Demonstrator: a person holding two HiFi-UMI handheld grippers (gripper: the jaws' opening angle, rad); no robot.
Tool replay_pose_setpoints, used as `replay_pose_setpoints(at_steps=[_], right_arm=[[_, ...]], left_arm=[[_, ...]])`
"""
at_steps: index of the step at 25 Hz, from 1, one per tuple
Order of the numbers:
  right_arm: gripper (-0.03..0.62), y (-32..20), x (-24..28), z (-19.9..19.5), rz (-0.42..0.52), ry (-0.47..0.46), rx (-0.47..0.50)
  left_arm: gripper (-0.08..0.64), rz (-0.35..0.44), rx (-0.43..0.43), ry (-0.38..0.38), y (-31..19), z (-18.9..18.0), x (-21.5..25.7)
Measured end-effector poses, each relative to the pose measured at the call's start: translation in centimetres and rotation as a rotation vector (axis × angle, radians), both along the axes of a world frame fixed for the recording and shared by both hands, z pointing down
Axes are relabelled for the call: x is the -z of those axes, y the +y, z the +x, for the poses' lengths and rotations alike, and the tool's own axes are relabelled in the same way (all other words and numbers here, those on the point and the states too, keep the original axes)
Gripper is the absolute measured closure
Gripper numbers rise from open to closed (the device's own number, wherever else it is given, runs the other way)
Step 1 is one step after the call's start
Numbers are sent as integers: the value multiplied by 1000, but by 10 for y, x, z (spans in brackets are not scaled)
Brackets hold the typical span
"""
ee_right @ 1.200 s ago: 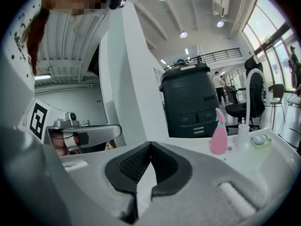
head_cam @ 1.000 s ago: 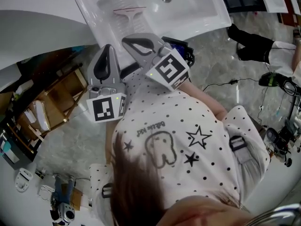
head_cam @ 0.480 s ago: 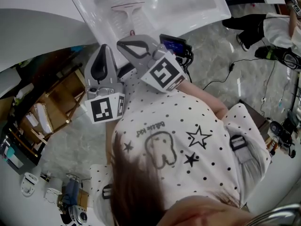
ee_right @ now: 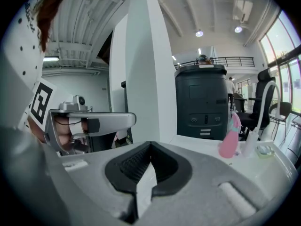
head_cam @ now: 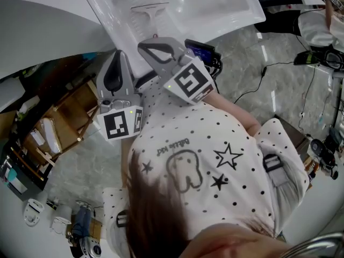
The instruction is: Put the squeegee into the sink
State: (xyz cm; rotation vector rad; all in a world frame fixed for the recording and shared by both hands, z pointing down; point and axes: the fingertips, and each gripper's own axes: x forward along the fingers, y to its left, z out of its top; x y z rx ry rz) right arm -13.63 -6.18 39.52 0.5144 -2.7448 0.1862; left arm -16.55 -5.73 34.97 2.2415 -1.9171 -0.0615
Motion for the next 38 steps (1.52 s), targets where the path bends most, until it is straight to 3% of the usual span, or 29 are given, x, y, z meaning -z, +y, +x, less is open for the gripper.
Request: replay_pose_setpoints(at_steps=[5,8,14,22,38], right_arm=[[597,-33,11,27,8,-13,-166],[597,-44,6,39,-13,-10,-217],[597,-43,6,37,-24,0,-191],[597,-57,10,49,-43,-9,-232],[597,-60,5,46,0,31,-197]], left_arm=[[565,9,-20,-11,-6,9,7],[565,11,-28,-5,-12,13,8],[565,13,-51,-14,-18,19,12],[565,6,-55,-15,-28,25,12],[565,17,-83,-23,-40,33,12]])
